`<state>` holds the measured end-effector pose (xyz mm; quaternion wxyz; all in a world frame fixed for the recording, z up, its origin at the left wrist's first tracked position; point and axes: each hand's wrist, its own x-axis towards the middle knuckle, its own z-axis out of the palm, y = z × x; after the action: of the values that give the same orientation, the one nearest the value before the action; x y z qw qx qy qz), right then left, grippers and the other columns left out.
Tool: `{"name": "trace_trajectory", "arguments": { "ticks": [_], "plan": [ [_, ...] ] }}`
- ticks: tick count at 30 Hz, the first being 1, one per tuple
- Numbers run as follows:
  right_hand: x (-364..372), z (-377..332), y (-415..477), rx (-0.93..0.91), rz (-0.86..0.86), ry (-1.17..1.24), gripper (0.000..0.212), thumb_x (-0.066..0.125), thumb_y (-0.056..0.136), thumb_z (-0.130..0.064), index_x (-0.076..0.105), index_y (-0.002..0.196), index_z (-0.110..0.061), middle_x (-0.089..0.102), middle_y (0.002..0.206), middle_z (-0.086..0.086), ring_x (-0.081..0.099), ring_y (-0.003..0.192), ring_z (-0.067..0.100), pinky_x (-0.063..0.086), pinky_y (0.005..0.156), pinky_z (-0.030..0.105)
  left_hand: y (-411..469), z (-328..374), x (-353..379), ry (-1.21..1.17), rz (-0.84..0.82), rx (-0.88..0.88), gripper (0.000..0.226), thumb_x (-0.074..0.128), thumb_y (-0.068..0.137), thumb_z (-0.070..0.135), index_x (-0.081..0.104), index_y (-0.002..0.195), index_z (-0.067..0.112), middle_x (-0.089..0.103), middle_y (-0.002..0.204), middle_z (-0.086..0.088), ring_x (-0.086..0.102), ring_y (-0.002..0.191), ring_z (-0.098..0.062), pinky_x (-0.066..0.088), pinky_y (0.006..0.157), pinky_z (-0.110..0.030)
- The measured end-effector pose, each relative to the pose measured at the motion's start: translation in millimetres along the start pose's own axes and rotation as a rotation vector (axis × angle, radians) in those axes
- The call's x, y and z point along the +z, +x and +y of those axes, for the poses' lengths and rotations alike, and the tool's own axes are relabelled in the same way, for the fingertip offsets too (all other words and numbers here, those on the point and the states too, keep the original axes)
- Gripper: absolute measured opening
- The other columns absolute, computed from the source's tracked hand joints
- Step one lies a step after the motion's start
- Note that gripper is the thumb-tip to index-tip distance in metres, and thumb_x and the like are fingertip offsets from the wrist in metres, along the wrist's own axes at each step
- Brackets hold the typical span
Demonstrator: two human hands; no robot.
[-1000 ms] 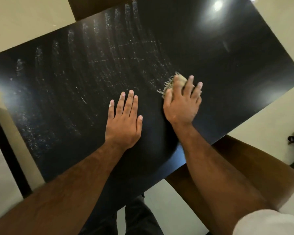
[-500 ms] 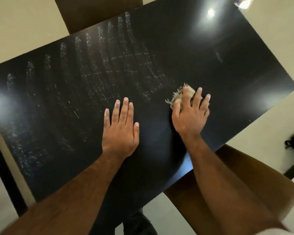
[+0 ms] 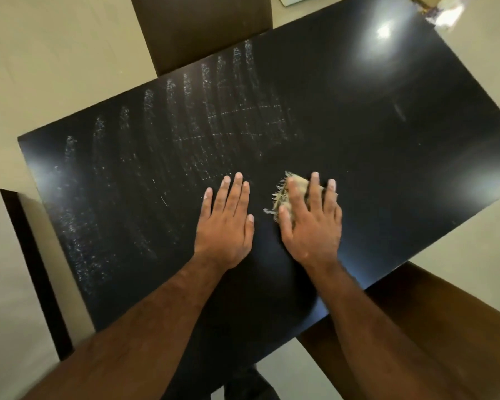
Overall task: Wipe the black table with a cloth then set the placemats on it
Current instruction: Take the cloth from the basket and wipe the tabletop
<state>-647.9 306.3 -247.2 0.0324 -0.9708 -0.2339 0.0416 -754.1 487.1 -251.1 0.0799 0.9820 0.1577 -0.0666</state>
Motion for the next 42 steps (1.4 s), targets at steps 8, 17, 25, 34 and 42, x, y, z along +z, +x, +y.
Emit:
{"name": "trace_trajectory", "arguments": {
  "ticks": [8, 17, 25, 34, 42],
  "plan": [
    [3.9, 14.6, 118.2, 0.283, 0.119, 0.039, 0.064, 0.037, 0.108, -0.055, 0.041, 0.169, -0.035, 0.030, 0.179, 0.017, 0.024, 0.163, 0.054, 0.036, 0.121, 0.067, 23.6, -27.0, -3.5, 0.000, 0.018, -0.044, 0.072, 0.019, 0.115, 0.046, 0.001, 0.177, 0.014, -0.010, 0.185, -0.004, -0.008, 0.171, -0.027, 0.007, 0.136, -0.061],
    [1.2, -51.6, 62.6, -0.150, 0.023, 0.039, 0.067, 0.036, 0.111, -0.057, 0.025, 0.174, -0.038, 0.013, 0.184, 0.010, 0.008, 0.169, 0.045, 0.031, 0.127, 0.061, 21.5, -25.7, -6.5, 0.007, 0.026, -0.039, 0.073, 0.026, 0.115, 0.044, 0.003, 0.177, 0.014, -0.011, 0.185, -0.005, -0.009, 0.171, -0.026, 0.008, 0.136, -0.061],
    [-5.8, 21.6, 32.0, 0.096, 0.007, -0.012, 0.067, 0.036, 0.111, -0.057, 0.025, 0.174, -0.040, 0.015, 0.184, 0.010, 0.011, 0.169, 0.045, 0.036, 0.123, 0.065, 23.3, -25.4, -5.0, -0.004, 0.031, -0.047, 0.073, 0.022, 0.115, 0.046, 0.000, 0.177, 0.014, -0.012, 0.185, -0.005, -0.010, 0.171, -0.027, 0.008, 0.136, -0.061],
    [3.8, -60.4, 96.0, 0.029, 0.071, 0.015, 0.065, 0.034, 0.111, -0.055, 0.031, 0.173, -0.036, 0.020, 0.183, 0.014, 0.015, 0.167, 0.049, 0.032, 0.126, 0.063, 22.4, -26.8, -4.5, -0.013, 0.041, -0.040, 0.072, 0.023, 0.114, 0.044, 0.004, 0.177, 0.013, -0.009, 0.186, -0.005, -0.007, 0.172, -0.026, 0.007, 0.136, -0.061],
    [-8.3, -33.9, -45.7, -0.161, -0.163, -0.001, 0.071, 0.032, 0.111, -0.061, 0.012, 0.176, -0.042, -0.001, 0.186, 0.006, -0.006, 0.171, 0.038, 0.027, 0.130, 0.060, 21.6, -29.6, -7.8, -0.043, 0.025, -0.053, 0.070, 0.018, 0.114, 0.042, 0.003, 0.177, 0.016, -0.011, 0.185, -0.001, -0.010, 0.171, -0.022, 0.007, 0.137, -0.060]
  ]
}}
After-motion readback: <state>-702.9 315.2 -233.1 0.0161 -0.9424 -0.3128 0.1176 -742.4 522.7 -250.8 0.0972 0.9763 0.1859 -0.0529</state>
